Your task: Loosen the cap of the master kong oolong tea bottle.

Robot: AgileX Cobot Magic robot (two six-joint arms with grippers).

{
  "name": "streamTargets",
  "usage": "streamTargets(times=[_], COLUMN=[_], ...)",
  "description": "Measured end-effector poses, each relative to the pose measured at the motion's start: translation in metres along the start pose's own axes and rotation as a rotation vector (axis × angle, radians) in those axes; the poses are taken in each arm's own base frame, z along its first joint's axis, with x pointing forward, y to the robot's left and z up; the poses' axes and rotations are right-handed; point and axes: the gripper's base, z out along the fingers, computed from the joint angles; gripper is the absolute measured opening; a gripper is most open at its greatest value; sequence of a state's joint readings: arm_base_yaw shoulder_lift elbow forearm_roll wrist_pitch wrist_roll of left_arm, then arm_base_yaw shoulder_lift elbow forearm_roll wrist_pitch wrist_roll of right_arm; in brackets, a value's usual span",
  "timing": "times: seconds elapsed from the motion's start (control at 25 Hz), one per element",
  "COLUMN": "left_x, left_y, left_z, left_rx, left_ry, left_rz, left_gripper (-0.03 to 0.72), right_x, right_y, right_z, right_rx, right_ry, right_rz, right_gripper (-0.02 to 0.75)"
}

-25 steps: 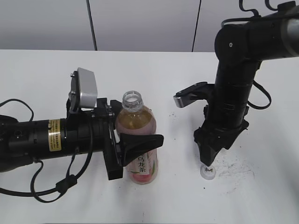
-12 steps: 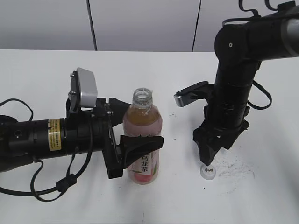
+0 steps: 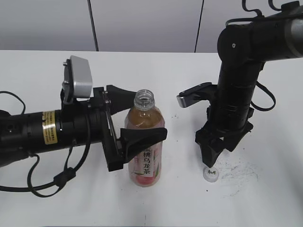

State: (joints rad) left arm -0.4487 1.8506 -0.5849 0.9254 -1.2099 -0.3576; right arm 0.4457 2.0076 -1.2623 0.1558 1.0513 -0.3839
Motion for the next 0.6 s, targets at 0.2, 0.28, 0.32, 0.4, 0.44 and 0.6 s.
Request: streamTargets(times=[0.2, 0.28, 0.32, 0.4, 0.44, 0.6], left_x=[-0.028, -0.042, -0.049, -0.062, -0.069, -0.095], left_y=[-0.004, -0.007, -0.009, -0.013, -0.015, -0.023], left_z=[-0.006, -0.009, -0.012, -0.016, -0.018, -0.030], left_rx=[-0.004, -0.006, -0.007, -0.008, -0.008, -0.042], left_ry=[-0.065, -0.098, -0.115, -0.147, -0.165, -0.188], left_rz=[0.062, 0.087, 0.101, 0.124, 0.135, 0.161], left_gripper=[0.592, 0.592, 0.592, 0.592, 0.592, 0.588], right_x=[0.000, 0.000, 0.001, 0.001, 0.001, 0.000], right_y=[0.000, 0.000, 0.000, 0.001, 0.001, 0.002], right_z=[0.000, 0.000, 0.000, -0.001, -0.003, -0.010], right_rx=[0.000, -0.001, -0.002, -0.007, -0.011, -0.026], right_ry=[0.001, 0.004, 0.007, 0.019, 0.027, 0.059], right_rz=[0.002, 0.004, 0.004, 0.004, 0.003, 0.004], right_gripper=[0.573, 0.573, 0.573, 0.573, 0.573, 0.573])
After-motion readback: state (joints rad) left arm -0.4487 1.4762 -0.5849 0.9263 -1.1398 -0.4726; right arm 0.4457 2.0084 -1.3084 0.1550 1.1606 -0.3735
